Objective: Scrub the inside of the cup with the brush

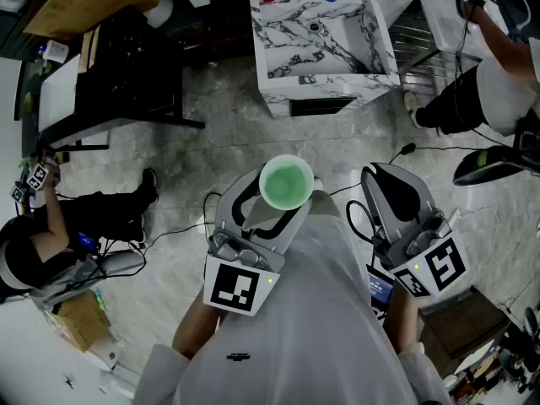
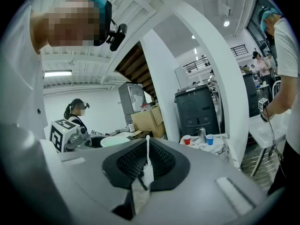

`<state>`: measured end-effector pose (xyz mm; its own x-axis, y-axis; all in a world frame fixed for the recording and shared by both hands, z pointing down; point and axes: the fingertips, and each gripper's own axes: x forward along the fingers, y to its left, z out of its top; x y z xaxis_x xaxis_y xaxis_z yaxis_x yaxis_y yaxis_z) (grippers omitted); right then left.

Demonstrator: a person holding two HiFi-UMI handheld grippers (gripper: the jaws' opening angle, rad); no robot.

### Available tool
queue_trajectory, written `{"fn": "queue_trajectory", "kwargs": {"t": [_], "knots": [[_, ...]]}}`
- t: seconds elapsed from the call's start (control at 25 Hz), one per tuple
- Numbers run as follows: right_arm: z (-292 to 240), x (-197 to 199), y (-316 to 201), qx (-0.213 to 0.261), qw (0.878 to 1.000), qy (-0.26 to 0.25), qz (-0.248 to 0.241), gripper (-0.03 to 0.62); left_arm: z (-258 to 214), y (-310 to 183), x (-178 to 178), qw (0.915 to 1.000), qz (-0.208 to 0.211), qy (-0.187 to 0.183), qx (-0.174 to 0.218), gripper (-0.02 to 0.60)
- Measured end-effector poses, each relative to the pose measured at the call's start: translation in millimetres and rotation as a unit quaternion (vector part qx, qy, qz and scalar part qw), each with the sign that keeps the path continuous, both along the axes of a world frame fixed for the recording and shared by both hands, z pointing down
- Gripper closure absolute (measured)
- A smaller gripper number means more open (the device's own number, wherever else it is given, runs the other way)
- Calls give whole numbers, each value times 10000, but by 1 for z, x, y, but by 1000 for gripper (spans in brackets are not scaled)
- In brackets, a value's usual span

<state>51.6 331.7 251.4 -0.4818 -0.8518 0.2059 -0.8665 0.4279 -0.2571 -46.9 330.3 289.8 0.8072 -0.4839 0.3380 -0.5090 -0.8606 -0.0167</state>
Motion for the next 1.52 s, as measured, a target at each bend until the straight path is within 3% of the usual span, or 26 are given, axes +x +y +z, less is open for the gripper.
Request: {"fn": "queue_trajectory", "kwargs": {"t": [0.48, 0.68, 1.0, 1.24, 1.52], "knots": [[-3, 33, 14, 13, 9998, -205, -85, 572, -7, 13, 21, 9991, -415, 53, 52, 285], [-2, 57, 19, 51, 9998, -196, -84, 572, -10, 9, 34, 9967, -767, 261, -53, 286], [4, 92, 17, 48, 9998, -207, -25, 571, 6, 4, 62, 9954, -892, 268, -230, 285], [8, 96, -29, 62, 9997, -222, 29, 571, 13, -45, 71, 9966, -752, 287, -171, 285], [14, 91, -118, -143, 9997, -79, 200, 571, 22, -142, 79, 9990, -316, 301, -128, 285]]}}
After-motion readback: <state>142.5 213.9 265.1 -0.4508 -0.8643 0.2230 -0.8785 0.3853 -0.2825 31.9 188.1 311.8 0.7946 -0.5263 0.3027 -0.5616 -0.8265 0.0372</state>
